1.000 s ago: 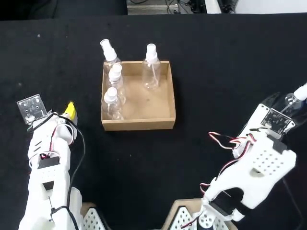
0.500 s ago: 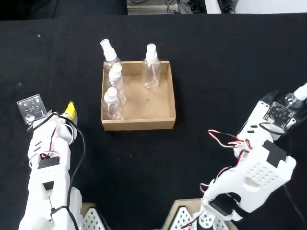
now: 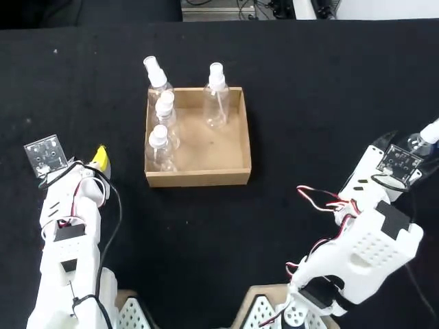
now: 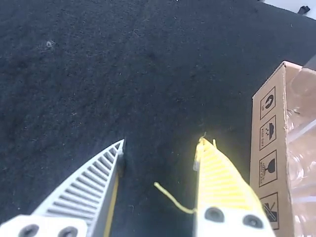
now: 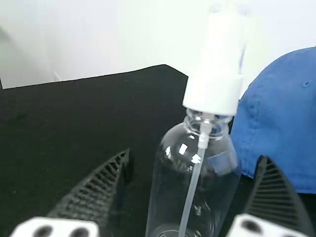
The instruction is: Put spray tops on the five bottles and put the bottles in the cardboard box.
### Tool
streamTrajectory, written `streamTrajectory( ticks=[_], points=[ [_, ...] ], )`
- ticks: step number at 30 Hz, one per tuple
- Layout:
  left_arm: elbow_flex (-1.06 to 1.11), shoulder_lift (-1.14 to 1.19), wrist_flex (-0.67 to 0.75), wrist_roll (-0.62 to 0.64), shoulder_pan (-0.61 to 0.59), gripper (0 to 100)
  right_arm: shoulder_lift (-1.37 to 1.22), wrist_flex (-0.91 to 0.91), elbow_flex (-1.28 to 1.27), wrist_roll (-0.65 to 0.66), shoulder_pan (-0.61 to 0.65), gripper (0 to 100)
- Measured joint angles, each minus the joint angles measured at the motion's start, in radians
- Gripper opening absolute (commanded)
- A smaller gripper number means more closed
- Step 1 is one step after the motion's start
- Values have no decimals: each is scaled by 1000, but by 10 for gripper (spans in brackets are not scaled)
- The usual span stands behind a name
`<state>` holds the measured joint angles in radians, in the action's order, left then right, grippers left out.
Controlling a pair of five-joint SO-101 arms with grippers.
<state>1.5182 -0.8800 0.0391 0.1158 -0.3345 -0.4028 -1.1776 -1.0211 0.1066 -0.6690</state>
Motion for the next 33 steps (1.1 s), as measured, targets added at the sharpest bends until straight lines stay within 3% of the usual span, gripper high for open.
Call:
streamTrajectory(
  ticks=[33],
  points=[
    [0, 0, 0, 0, 20, 209, 0, 0, 20, 0, 5, 339]
  ],
)
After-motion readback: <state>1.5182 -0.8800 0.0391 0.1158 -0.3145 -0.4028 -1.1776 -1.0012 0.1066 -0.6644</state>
